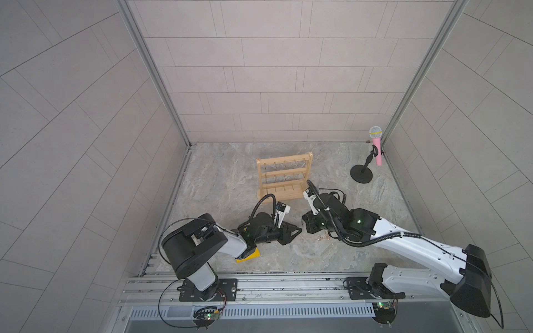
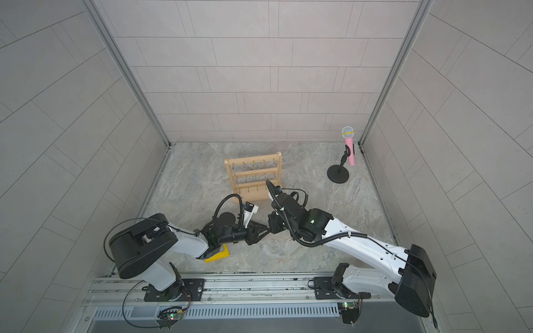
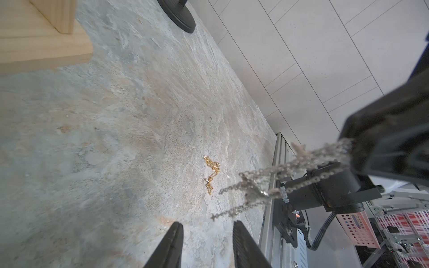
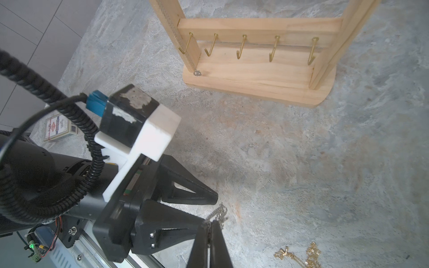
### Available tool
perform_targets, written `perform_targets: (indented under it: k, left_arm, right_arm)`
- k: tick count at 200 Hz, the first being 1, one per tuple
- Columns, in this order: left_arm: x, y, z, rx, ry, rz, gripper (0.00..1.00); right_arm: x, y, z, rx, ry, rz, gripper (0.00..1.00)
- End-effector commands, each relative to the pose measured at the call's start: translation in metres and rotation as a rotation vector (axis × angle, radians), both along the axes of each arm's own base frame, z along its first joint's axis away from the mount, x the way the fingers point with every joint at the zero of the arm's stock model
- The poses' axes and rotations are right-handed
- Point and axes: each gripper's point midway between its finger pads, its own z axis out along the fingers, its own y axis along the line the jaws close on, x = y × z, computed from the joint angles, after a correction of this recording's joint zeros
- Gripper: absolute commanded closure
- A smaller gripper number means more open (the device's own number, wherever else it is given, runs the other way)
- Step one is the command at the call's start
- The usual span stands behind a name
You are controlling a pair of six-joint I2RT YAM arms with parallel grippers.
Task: Hang the necklace on the jewelry display stand
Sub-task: Pick up the necklace from the center of the board.
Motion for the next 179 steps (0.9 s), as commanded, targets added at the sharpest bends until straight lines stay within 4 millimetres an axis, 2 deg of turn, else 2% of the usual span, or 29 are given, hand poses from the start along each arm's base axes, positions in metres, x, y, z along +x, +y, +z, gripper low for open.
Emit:
perform_targets:
  k: [1,26,179]
  left_arm:
    - [0.006,0.009,0.007,0.061,-0.071,0.042,0.62]
    - [0.011,0.017,0.009,0.135,-0.112,0.06,0.62]
    - [0.014,0.005,0.027,0.121,-0.158,0.047,0.62]
  right_arm:
    - [0.0,-0.004,0.008,0.016,-0.019,-0.021,0.98]
    - [-0.001,-0.001,0.01,0.027,-0.017,-0.011,0.98]
    - [-0.001,0.024,0.015,0.098,0.006,0.036,0.98]
